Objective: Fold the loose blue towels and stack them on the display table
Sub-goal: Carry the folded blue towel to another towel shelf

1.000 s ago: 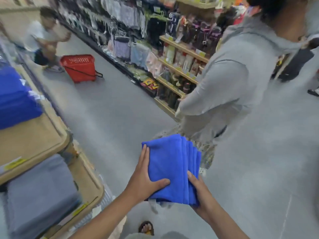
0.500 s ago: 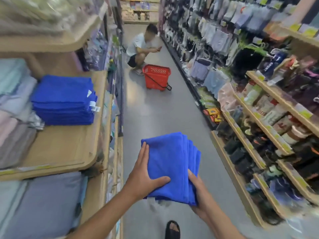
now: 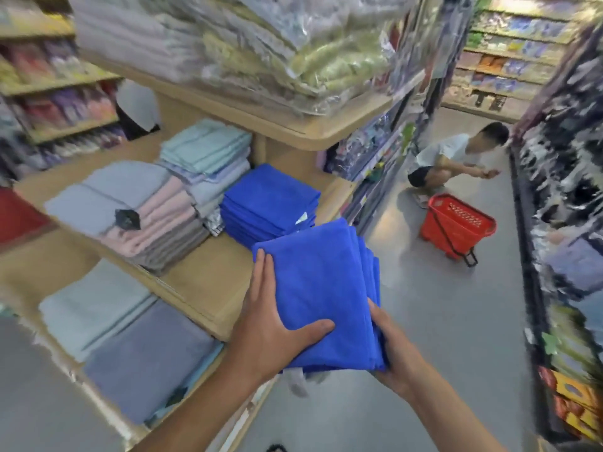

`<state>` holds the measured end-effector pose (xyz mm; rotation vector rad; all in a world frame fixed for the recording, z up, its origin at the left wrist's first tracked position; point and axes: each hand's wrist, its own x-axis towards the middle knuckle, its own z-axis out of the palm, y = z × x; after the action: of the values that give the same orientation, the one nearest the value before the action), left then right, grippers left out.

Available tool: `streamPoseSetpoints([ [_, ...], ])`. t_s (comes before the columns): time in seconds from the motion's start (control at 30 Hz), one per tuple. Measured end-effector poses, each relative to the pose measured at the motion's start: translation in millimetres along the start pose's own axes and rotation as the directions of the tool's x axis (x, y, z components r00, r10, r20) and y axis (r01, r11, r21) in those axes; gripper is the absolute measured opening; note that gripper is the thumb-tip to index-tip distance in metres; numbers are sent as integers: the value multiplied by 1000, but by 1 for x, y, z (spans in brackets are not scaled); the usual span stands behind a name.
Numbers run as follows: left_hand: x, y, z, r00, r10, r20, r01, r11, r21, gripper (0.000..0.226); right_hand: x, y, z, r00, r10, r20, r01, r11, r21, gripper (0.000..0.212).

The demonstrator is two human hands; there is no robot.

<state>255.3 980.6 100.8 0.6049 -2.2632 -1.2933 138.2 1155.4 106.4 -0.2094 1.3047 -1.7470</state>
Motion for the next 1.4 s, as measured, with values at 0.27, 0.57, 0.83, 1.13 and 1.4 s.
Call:
streamPoseSetpoints([
  [0.27, 54, -15, -60, 931, -124, -343, 132, 991, 1, 148, 136, -57, 60, 932, 136, 336, -104, 988, -110, 72],
  [0.57, 69, -67, -79, 737, -336, -586, 346, 933, -99, 139, 243, -51, 124, 793, 401, 458, -253, 902, -350, 63],
  [0.83, 76, -96, -61, 601, -536, -593, 522, 825, -217, 151, 288, -27, 123, 672, 596, 440, -375, 786, -492, 61],
  [1.13, 84, -99, -58, 497, -607, -620, 604, 755, -255, 153, 283, -60, 128, 752, 181, 633, 410, 623, -666, 60],
  [1.4, 95, -81, -47, 501, -475, -724, 805, 562, 189, 135, 364, -133, 91, 429, 3, 903, 890, -169, -423, 43],
])
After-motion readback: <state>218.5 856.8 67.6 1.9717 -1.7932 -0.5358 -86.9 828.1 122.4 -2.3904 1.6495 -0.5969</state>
